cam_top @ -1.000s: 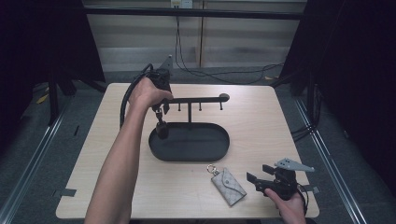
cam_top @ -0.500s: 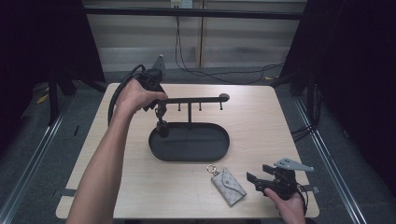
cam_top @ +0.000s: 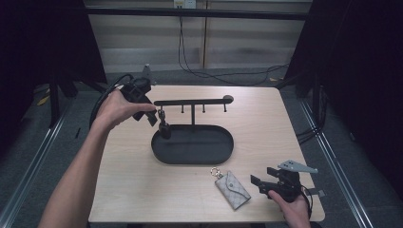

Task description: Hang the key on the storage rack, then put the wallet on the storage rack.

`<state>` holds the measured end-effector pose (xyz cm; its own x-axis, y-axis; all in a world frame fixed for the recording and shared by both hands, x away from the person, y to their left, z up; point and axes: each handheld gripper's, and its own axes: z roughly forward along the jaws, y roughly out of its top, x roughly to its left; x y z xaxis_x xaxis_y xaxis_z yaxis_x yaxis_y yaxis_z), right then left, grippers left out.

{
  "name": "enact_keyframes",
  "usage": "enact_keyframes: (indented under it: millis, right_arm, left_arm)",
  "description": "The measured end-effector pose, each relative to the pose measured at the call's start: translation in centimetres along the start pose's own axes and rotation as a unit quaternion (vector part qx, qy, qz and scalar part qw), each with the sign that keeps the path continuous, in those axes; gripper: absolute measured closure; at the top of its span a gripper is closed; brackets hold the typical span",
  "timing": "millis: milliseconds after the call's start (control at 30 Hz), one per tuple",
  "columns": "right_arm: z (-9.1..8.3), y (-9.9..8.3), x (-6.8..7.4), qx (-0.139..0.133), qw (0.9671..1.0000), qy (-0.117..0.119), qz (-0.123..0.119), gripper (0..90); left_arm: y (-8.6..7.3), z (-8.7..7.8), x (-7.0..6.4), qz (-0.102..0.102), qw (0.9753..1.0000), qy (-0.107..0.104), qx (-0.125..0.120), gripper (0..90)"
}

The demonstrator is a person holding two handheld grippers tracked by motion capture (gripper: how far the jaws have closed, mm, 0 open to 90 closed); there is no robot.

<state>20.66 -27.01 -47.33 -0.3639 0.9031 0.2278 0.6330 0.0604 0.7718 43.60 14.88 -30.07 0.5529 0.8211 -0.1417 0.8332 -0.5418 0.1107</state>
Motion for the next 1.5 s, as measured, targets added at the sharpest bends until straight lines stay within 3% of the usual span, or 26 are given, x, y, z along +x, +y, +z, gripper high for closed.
enact_keyframes:
  millis: [67,233,433,533,600,767,800,1067,1233,1300,1333,1367,1400,1467,1500]
  right_arm:
    - [0.0,0.0,0.0,0.000,1.0000,0.001,0.001,20.7]
    - [0.2,0.0,0.1,0.004,1.0000,0.001,0.000,20.6]
    - [0.1,0.0,0.1,0.005,1.0000,0.001,0.001,20.6]
    - [0.1,0.0,0.1,0.008,1.0000,0.000,-0.002,19.8]
    - [0.1,0.0,0.0,0.010,0.9999,0.002,0.000,19.8]
    - [0.1,0.2,0.0,0.021,0.9997,0.010,0.002,21.9]
    - [0.1,0.3,0.1,0.029,0.9995,0.015,0.002,22.8]
    - [0.4,0.5,0.0,0.047,0.9986,0.023,0.007,21.7]
    - [0.4,0.5,0.0,0.054,0.9981,0.029,0.006,21.2]
    - [0.4,0.6,0.0,0.057,0.9979,0.028,0.007,21.0]
    - [0.5,0.6,0.1,0.061,0.9977,0.027,0.007,20.9]
    - [0.5,0.6,0.1,0.061,0.9977,0.027,0.007,20.9]
    - [0.6,0.7,0.3,0.069,0.9972,0.027,0.005,20.7]
    - [0.7,0.7,0.3,0.070,0.9971,0.028,0.005,20.6]
    - [0.7,0.8,0.6,0.076,0.9967,0.029,0.009,19.9]
  left_arm:
    - [-0.7,0.0,0.4,0.007,0.9999,-0.002,-0.013,30.9]
    - [-2.1,0.7,0.5,0.033,0.9993,0.000,-0.017,29.2]
    - [-3.3,1.7,-0.2,0.070,0.9972,-0.006,-0.027,26.3]
    - [-4.1,2.2,-0.6,0.079,0.9960,-0.009,-0.043,23.9]
    - [-4.9,2.7,-1.0,0.092,0.9946,-0.019,-0.045,22.5]
    - [-6.6,3.4,-0.8,0.096,0.9923,-0.029,-0.071,17.5]
    - [-7.4,4.0,-0.5,0.090,0.9915,-0.045,-0.082,18.9]
    - [-10.4,6.6,0.2,0.087,0.9916,-0.053,-0.081,19.0]
    - [-12.6,8.0,-0.2,0.095,0.9865,-0.069,-0.114,19.3]
    - [-13.7,8.8,-0.4,0.103,0.9826,-0.083,-0.130,19.3]
    - [-14.1,9.2,-0.3,0.118,0.9797,-0.097,-0.130,19.3]
    - [-14.5,9.6,-0.2,0.122,0.9786,-0.107,-0.127,19.3]
    - [-14.9,9.9,-0.1,0.120,0.9792,-0.107,-0.124,20.0]
    - [-15.6,10.1,0.1,0.118,0.9784,-0.103,-0.135,20.0]
    - [-16.1,10.2,0.2,0.117,0.9769,-0.107,-0.143,20.0]
